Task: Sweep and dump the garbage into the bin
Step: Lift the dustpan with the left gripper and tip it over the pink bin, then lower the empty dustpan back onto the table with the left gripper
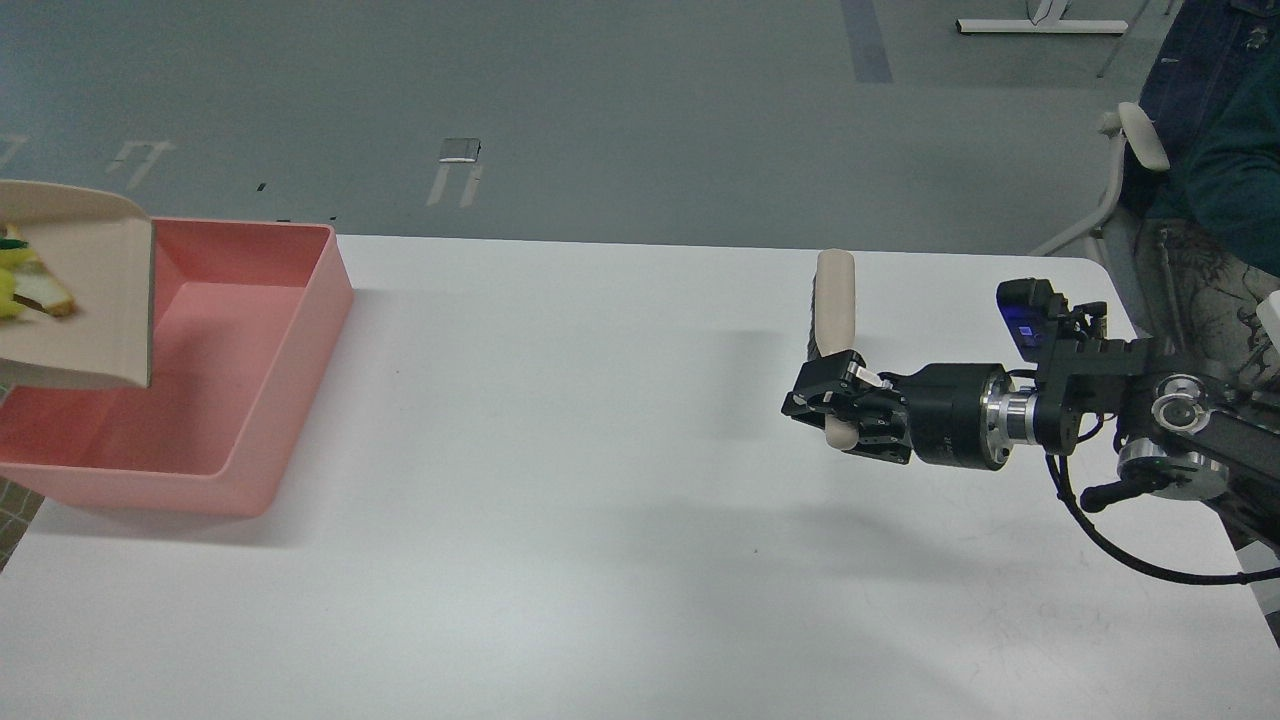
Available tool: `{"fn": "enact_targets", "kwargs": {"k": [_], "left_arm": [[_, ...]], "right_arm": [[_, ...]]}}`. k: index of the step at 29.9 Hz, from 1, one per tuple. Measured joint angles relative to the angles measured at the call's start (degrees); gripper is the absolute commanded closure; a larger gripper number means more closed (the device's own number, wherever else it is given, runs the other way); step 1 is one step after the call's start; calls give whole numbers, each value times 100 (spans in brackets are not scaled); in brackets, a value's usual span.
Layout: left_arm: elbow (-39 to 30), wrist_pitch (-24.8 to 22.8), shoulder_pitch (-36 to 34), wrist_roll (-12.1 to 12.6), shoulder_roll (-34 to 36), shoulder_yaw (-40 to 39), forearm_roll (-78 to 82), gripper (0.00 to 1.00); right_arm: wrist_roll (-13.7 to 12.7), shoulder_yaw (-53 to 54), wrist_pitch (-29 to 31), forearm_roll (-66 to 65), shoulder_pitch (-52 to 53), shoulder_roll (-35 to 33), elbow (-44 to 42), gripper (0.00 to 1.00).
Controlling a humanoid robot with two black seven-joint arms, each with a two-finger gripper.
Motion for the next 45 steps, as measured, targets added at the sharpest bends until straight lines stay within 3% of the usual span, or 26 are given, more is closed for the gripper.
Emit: {"fn": "enact_targets", "kwargs": {"k": [5,16,27,32,40,45], "left_arm": [[-74,242,-39,-7,225,38,462,100],[-484,1514,-165,-8,365,40,1936,100],[-803,1717,-322,-8,583,39,2267,100],[-807,1452,-903,-7,679,27,2053,100],[-1199,-14,-2111,3,368,9,1241,100],[-1743,-331,-2504,496,-447,9,848,100]], "right_arm": [[0,-6,0,0,0,8,-3,100],[0,-6,0,-3,-17,21,-6,100],[0,-7,0,-9,-29,66,-27,100],[-1,-14,0,-10,-43,62,-27,100],[3,-14,24,-9,-76,6,-26,100],[18,-8,34,-5,-131,-137,-16,100]]}}
